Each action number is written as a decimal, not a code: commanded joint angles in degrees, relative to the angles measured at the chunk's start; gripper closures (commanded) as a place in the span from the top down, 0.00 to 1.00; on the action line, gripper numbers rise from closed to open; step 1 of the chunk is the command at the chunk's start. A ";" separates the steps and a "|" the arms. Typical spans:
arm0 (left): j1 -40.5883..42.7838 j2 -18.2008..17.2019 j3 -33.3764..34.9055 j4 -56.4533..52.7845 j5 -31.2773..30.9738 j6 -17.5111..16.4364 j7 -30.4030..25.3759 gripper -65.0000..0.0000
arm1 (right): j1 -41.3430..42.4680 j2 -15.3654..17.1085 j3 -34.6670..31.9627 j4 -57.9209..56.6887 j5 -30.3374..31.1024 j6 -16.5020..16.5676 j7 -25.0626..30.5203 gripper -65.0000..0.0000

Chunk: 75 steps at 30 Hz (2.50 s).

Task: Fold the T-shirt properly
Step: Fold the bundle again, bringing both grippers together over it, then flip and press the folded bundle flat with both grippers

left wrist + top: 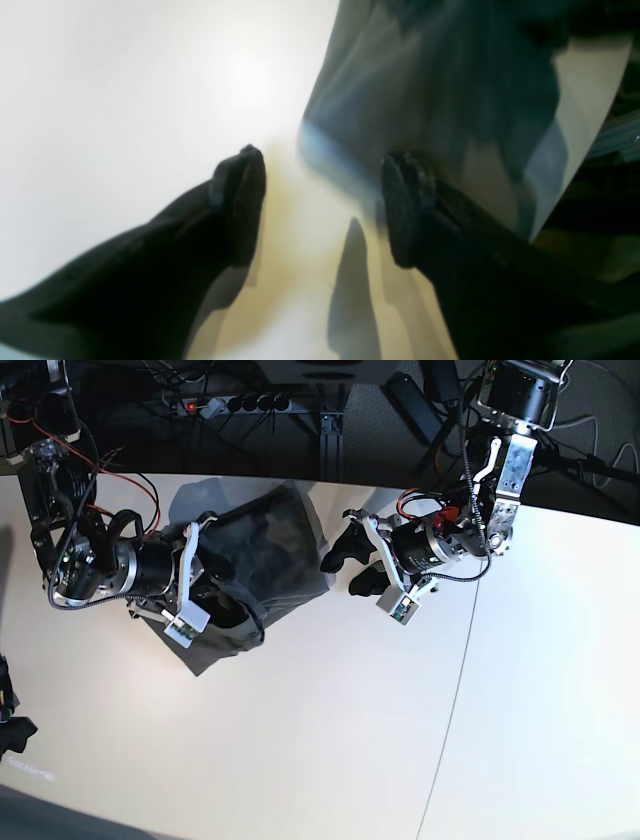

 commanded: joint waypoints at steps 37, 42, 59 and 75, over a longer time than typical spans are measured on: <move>-6.84 -5.62 -19.19 -0.63 -8.90 -3.02 14.88 0.01 | 7.10 -15.13 3.10 2.51 -8.55 3.34 7.17 0.46; -6.82 -7.96 -19.19 1.95 -23.43 -6.72 22.75 0.00 | 11.37 -15.13 4.76 -1.51 -20.09 3.17 11.67 0.00; 0.13 -7.50 4.42 23.91 -25.49 -6.72 25.88 0.00 | 23.08 -15.17 5.53 -33.46 -20.15 2.82 19.32 0.00; -5.97 0.59 16.74 8.90 9.84 -6.72 8.48 0.00 | 23.50 -16.79 5.42 -37.35 -18.29 3.02 12.48 0.00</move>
